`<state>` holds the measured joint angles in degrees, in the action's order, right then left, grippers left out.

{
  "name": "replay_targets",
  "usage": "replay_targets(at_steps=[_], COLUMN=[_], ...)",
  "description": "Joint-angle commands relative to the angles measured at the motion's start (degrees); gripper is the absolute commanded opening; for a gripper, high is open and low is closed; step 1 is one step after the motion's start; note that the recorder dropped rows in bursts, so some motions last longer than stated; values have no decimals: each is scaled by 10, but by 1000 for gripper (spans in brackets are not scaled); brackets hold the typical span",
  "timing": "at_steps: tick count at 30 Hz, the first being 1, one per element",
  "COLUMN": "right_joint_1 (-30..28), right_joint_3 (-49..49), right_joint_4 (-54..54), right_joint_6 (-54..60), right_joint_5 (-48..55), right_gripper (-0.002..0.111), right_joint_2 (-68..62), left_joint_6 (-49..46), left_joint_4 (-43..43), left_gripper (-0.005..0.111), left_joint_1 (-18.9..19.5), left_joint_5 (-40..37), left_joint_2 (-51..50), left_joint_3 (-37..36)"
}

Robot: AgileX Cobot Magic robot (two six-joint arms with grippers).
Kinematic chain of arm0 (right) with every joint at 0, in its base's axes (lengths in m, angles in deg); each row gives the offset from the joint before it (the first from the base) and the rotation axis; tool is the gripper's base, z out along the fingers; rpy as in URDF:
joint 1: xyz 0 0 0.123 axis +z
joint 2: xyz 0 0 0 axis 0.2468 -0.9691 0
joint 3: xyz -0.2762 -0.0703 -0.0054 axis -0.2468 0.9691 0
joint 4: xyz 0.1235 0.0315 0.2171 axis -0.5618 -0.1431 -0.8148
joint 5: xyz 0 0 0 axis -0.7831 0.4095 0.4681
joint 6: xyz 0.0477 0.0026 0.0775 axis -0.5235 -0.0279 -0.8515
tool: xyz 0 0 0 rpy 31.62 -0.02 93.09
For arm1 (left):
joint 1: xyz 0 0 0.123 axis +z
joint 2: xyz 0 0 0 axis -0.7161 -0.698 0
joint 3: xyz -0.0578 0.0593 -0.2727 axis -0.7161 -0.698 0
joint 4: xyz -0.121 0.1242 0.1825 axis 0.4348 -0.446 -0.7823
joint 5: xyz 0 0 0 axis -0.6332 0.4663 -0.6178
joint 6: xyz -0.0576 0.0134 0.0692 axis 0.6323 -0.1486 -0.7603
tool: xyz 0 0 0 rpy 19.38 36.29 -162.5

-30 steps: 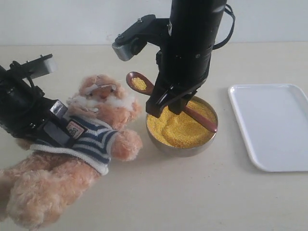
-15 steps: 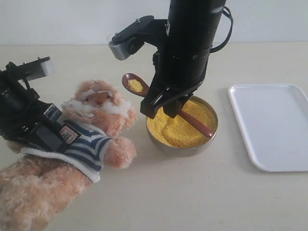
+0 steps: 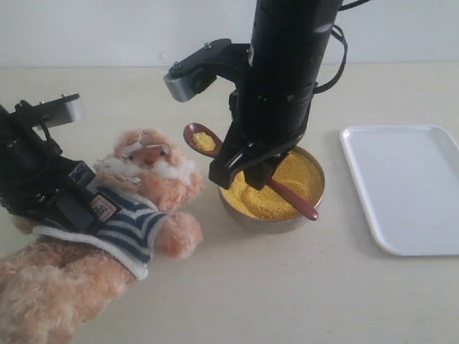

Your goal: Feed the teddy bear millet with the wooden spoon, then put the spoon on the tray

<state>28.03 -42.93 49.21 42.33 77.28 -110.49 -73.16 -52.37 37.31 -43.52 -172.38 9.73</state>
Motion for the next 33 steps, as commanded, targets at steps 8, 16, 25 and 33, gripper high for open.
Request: replay_targets(at_steps=[8, 16, 25, 33], right_joint_1=[6, 17, 17, 17], right_joint_3=[3, -15, -35, -35], right_joint_4=[-21, -23, -24, -40], right_joint_6=[0, 8, 1, -2], right_joint_5=[0, 0, 0, 0], right_gripper=[-1, -1, -1, -1], right_joint_2=[-25, -45, -51, -55], left_joint_6=[6, 6, 6, 6], left_joint_4=[3, 3, 7, 9], left_gripper=[4, 4, 4, 4], left_joint_1=[-3, -3, -6, -49], left_joint_5=[-2, 3, -3, 15], left_joint_2=[-8, -8, -8, -8], left_joint_3=[2, 2, 2, 2])
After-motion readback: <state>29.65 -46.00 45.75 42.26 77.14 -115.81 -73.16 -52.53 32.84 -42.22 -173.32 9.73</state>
